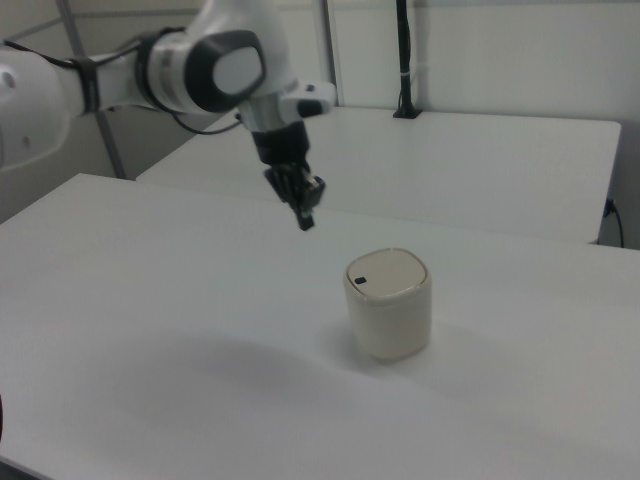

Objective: Close the trash bin

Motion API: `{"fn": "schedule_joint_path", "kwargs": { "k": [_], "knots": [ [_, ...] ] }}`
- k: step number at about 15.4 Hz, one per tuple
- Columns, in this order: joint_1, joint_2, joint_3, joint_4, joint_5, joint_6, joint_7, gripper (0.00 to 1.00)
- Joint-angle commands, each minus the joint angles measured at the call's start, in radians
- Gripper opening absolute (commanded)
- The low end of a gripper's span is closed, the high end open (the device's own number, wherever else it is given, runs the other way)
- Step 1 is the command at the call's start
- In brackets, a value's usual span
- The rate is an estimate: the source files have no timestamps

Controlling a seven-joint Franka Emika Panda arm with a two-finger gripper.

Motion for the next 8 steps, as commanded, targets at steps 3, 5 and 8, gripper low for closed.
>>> {"fn": "schedule_joint_path", "kwargs": {
  "k": [3,5,8],
  "knots": [
    [0.162,-0.141,-0.008,-0.033,0.018,-0.178,-0.131,0.01],
    [0.21,-0.17,-0.009,-0.035,0.018,-0.215,-0.131,0.02],
    [0.265,-0.195,-0.017,-0.035,0.018,-0.25,-0.133,0.12]
  ]
}}
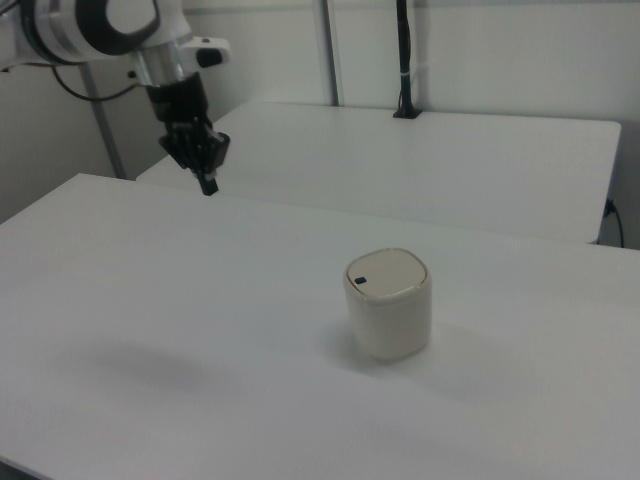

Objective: Close the trash bin

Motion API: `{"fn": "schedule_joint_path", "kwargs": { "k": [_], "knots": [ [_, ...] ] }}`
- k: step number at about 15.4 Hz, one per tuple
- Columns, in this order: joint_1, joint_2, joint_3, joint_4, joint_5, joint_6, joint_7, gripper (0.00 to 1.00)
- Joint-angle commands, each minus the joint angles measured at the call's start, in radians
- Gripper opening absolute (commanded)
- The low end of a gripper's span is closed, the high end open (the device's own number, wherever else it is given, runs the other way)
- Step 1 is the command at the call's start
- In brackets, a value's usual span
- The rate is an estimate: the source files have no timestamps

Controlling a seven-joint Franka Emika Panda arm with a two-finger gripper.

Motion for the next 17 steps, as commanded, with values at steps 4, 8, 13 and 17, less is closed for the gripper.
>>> {"fn": "schedule_joint_path", "kwargs": {
  "k": [4,8,13,17],
  "knots": [
    [0.039,-0.041,-0.026,-0.032,0.073,-0.03,-0.041,0.85],
    [0.037,-0.038,-0.024,-0.032,0.078,-0.025,-0.039,1.0],
    [0.034,-0.043,-0.026,-0.032,0.079,-0.027,-0.028,1.0],
    [0.036,-0.043,-0.026,-0.03,0.078,-0.034,-0.027,1.0]
  ]
}}
